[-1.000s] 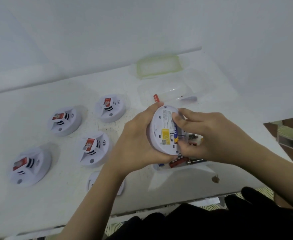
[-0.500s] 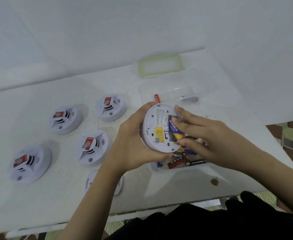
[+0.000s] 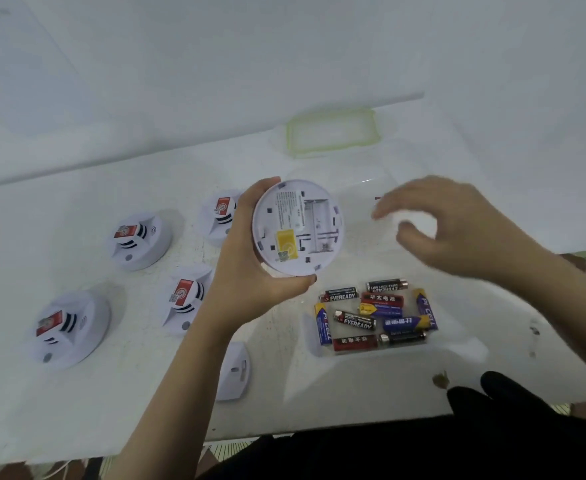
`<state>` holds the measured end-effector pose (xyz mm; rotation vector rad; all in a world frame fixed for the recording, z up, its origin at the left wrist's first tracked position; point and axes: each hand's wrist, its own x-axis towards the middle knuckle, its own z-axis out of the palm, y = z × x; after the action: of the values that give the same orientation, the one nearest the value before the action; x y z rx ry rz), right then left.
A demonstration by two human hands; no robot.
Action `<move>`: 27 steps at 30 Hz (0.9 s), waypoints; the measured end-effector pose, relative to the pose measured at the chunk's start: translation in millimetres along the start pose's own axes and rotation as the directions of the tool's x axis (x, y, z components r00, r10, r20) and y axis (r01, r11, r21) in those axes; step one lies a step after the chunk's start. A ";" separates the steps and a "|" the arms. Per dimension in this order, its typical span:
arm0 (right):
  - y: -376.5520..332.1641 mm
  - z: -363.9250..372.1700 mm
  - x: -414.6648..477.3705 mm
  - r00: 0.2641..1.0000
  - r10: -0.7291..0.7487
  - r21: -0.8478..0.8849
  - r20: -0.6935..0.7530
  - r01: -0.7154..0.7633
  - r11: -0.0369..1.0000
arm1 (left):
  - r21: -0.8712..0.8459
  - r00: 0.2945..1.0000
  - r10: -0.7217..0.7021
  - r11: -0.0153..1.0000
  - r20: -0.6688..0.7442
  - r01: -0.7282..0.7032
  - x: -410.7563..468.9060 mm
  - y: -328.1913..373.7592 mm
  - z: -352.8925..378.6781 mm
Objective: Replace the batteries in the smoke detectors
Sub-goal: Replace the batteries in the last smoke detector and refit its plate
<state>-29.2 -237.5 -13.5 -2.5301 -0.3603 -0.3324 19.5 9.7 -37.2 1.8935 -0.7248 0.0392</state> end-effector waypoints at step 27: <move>-6.6 -4.6 78.5 0.967 0.163 0.600 -0.194 -0.015 0.800 | -0.097 0.990 -0.102 0.991 -0.095 0.092 38.5 -17.5 10.1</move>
<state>41.2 -220.3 17.8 -1.8525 -0.2046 -0.4056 56.6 -12.3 -42.8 1.8219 -0.5567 0.0379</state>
